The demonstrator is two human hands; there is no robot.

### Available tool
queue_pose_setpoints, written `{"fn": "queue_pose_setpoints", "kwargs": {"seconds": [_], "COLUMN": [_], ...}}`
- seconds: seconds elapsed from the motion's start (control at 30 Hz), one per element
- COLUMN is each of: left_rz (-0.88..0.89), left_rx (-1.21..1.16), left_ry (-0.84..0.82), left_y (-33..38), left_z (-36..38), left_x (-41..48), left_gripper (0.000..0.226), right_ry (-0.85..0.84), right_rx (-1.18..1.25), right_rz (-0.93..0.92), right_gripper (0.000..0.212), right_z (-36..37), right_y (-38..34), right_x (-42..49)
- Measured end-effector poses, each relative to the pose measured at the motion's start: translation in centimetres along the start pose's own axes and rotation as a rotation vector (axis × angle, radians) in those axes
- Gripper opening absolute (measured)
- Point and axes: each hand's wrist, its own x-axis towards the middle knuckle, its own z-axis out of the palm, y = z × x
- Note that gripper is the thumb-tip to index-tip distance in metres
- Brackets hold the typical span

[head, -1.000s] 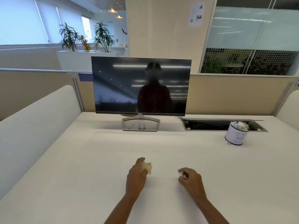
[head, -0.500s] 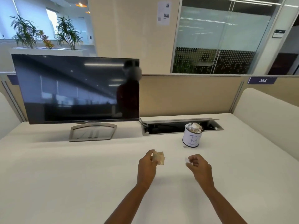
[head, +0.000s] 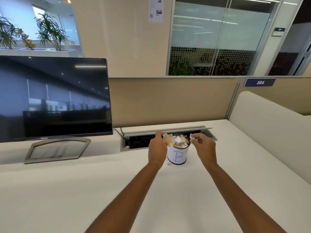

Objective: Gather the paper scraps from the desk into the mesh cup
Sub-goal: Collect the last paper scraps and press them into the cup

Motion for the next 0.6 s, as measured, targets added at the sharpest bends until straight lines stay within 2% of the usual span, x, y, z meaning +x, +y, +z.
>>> {"fn": "queue_pose_setpoints", "kwargs": {"seconds": [0.23, 0.43, 0.57, 0.6], "left_rz": [0.101, 0.116, 0.179, 0.196], "left_rx": [0.268, 0.505, 0.673, 0.704], "left_ry": [-0.087, -0.189, -0.166, -0.155], "left_y": [1.4, 0.6, -0.2, -0.4], "left_z": [3.7, 5.6, 6.4, 6.5], "left_x": [3.5, 4.5, 4.8, 5.0], "left_gripper": [0.027, 0.019, 0.022, 0.022], "right_ry": [-0.112, -0.242, -0.333, -0.356], "right_rx": [-0.109, -0.317, -0.327, -0.411], "right_rz": [-0.043, -0.087, 0.008, -0.03], "right_gripper": [0.023, 0.039, 0.039, 0.038], "right_z": [2.3, 3.8, 4.6, 4.7], "right_y": [1.2, 2.8, 3.8, 4.0], "right_x": [3.5, 3.0, 2.6, 2.5]}}
